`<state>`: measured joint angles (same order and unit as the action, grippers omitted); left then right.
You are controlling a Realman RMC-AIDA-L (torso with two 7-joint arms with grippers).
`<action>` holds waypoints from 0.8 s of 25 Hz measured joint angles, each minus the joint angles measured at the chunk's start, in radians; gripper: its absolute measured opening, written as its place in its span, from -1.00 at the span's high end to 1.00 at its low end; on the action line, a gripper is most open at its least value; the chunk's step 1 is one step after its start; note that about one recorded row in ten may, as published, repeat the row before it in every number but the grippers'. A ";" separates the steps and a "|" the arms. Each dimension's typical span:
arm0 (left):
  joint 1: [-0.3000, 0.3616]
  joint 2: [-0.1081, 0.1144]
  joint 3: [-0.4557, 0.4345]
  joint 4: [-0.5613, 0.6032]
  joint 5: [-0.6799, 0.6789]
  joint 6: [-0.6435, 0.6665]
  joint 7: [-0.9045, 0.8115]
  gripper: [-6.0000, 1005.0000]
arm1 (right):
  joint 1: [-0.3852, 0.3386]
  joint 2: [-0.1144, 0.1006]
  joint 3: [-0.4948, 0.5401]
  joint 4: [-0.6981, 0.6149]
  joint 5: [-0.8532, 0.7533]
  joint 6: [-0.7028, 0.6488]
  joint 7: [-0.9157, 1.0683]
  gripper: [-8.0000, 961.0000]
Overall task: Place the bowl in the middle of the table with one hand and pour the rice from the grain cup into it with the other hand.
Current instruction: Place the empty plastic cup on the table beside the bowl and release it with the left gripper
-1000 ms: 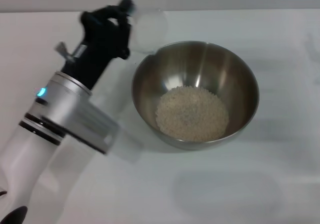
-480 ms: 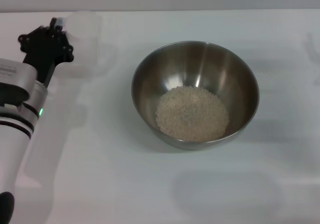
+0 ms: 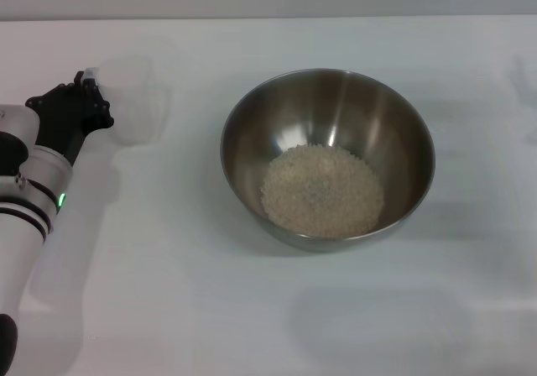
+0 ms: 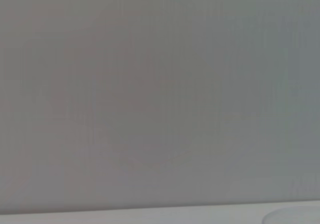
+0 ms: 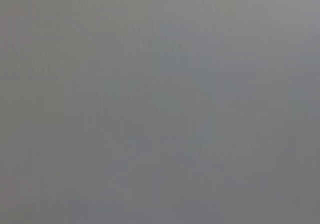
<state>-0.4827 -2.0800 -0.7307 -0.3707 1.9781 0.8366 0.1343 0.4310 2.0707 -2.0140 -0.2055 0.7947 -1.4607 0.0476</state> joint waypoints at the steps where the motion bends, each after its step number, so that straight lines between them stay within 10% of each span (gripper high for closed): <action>1: 0.000 0.000 0.002 0.003 0.000 -0.001 0.000 0.73 | 0.000 0.000 0.000 0.000 0.000 0.000 0.000 -0.72; 20: 0.001 0.002 0.044 0.027 0.019 -0.028 -0.021 0.70 | 0.001 0.000 -0.001 0.000 0.000 0.005 0.001 -0.72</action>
<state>-0.4820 -2.0775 -0.6862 -0.3440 1.9974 0.8086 0.1133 0.4321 2.0709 -2.0153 -0.2055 0.7945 -1.4561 0.0485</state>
